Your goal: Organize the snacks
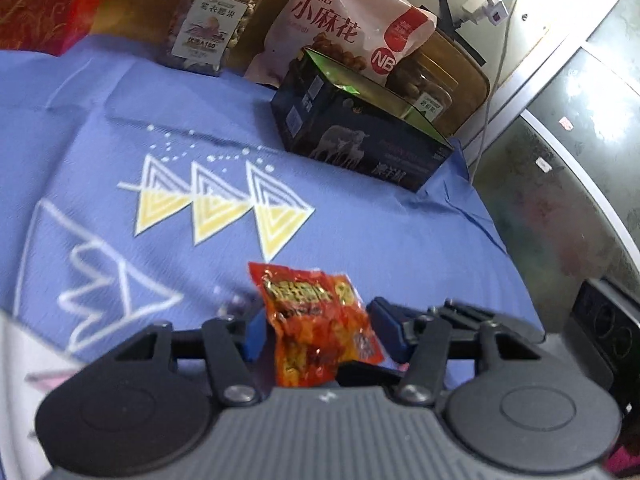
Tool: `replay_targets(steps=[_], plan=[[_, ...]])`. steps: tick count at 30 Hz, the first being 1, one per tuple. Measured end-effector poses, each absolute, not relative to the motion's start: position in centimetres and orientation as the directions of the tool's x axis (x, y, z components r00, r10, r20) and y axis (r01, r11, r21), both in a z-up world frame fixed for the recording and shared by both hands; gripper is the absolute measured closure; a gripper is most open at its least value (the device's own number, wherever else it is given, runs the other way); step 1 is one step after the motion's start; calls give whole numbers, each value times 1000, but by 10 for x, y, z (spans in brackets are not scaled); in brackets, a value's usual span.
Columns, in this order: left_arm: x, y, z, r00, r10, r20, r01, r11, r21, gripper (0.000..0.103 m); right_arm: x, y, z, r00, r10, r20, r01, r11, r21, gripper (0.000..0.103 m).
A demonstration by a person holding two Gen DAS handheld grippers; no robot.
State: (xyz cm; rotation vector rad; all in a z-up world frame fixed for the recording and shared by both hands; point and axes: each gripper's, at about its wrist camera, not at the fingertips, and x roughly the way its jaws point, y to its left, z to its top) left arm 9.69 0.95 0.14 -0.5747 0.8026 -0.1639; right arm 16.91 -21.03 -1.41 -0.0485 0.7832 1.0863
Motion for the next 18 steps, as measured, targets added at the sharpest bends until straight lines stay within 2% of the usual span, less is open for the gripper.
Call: replay_targets(steps=[4,6,7,8,9,11,14,18], plan=[[112,10,9,714,-387,-583,-31,815,-579,53,187,-223,-18,186,816,-547,-734,485,475,38],[118,7,14,715,-426,-555,17,803,-595,65,193,-229,-21,162,839,-519,-704,467,535,39],[123,4,14,700,-455,-550,40,795,-606,75,195,-231,-22,157,845,-510,-692,463,554,39],[128,-1,12,679,-478,-557,53,789,-612,78,196,-232,-23,152,850,-505,-686,458,565,39],[131,-6,11,679,-467,-567,56,802,-595,78,196,-232,-23,151,852,-501,-684,456,569,39],[136,-14,8,666,-435,-606,56,839,-541,86,194,-232,-23,152,855,-496,-689,452,567,39],[143,-8,-6,631,-440,-639,5,826,-564,88,194,-233,-23,148,860,-488,-690,444,573,39],[142,16,-8,641,-528,-557,1,726,-688,88,201,-241,-25,156,869,-469,-664,444,601,38]])
